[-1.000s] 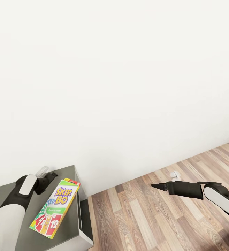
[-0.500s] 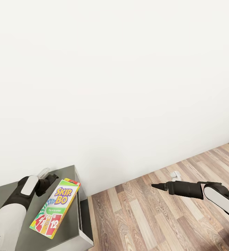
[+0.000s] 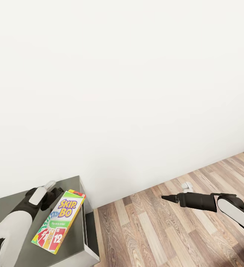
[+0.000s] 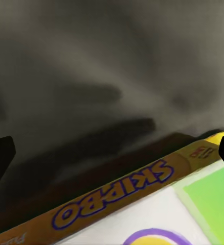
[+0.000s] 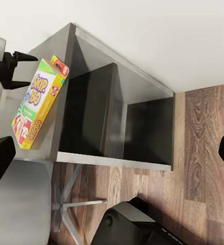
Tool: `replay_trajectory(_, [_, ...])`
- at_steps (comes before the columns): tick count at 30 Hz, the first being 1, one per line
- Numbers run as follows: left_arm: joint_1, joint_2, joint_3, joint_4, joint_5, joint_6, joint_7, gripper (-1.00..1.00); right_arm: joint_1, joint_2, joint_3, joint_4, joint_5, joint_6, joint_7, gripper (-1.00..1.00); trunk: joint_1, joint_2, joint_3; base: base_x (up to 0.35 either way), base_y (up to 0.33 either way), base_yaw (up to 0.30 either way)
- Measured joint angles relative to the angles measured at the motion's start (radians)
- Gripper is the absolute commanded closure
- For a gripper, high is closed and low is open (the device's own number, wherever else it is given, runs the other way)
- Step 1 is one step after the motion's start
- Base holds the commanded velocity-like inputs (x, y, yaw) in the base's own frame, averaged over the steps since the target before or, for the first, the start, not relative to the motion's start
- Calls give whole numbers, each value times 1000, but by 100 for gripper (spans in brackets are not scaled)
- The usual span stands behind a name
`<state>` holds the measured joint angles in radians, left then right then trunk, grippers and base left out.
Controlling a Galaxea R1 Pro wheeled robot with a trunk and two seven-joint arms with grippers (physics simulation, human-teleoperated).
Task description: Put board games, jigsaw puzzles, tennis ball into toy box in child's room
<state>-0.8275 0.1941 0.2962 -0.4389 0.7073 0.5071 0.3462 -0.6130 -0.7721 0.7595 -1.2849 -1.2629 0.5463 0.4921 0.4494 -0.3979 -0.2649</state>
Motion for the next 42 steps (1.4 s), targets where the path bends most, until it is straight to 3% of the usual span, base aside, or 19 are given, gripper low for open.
replay_trajectory(21, [-16, 0, -21, 49, -4, -36, -1, -100, 0, -1, -1, -1, 0, 0, 1, -100, 0, 0, 0, 0, 0, -14])
replay_trajectory(42, [-17, -3, -23, 57, -3, -40, -18, -100, 0, -2, -3, 0, 0, 0, 0, -100, 0, 0, 4, 0, 0, -213])
